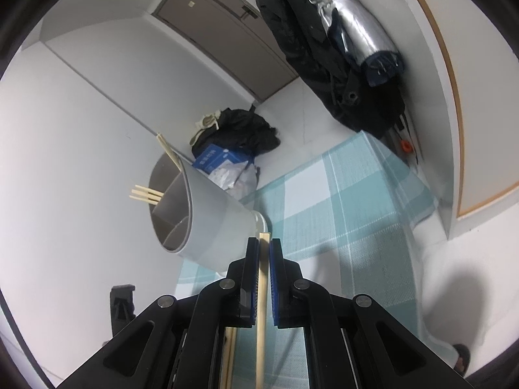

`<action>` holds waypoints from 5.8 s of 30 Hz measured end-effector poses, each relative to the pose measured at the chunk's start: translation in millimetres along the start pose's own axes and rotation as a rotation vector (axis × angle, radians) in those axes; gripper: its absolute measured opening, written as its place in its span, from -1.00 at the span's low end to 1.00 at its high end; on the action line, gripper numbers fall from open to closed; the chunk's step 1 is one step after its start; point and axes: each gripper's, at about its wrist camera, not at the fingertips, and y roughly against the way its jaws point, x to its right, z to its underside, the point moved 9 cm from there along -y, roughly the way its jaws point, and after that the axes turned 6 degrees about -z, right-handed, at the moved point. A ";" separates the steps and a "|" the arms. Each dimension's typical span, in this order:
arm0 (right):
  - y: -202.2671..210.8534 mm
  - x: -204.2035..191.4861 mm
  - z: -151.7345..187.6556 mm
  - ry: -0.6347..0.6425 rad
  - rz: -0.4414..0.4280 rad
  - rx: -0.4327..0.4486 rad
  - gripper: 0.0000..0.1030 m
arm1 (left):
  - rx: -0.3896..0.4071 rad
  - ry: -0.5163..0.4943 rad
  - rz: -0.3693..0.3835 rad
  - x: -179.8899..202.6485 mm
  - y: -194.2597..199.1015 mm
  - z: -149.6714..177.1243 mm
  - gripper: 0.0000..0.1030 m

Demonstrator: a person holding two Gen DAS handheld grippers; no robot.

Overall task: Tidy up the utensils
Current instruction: 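Lower the left gripper and close it on a chopstick while the right gripper holds its chopstick, then lift both held chopsticks up above the white holder's opening, then open both grippers to drop the chopsticks into the white holder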

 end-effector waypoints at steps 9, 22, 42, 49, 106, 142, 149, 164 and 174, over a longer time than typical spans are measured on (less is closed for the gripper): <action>7.3 1.0 -1.9 -0.003 -0.005 0.017 -0.89 | -0.011 -0.002 -0.037 -3.3 -0.8 -0.5 0.77; 12.0 -10.4 -4.5 0.052 -0.001 0.035 -0.89 | -0.013 0.044 -0.077 -3.2 -5.6 -0.2 0.77; 18.0 -12.3 -6.4 0.050 -0.008 0.049 -0.89 | -0.058 -0.032 -0.067 6.2 -6.9 -2.2 0.79; 16.6 -11.5 -6.4 0.042 -0.006 0.044 -0.89 | -0.029 -0.053 -0.056 12.4 -8.0 -18.8 0.47; -8.0 -158.1 3.9 0.471 -0.018 0.061 -0.90 | 0.440 0.074 0.212 10.1 159.6 -70.1 -0.98; 16.6 -244.0 -143.0 0.539 -0.065 0.219 -0.90 | 0.582 0.151 0.251 -9.6 246.8 -196.8 -0.98; -15.8 -248.8 -169.9 0.579 -0.031 0.211 -0.90 | 0.603 0.165 0.231 -25.8 237.4 -222.9 -0.98; -82.9 -230.2 -151.8 0.692 0.024 0.079 -0.90 | 0.597 0.167 0.224 -46.0 172.8 -218.2 -0.98; -101.4 -220.5 -120.9 0.796 0.031 -0.007 -0.90 | 0.584 0.164 0.265 -46.8 163.5 -206.4 -0.98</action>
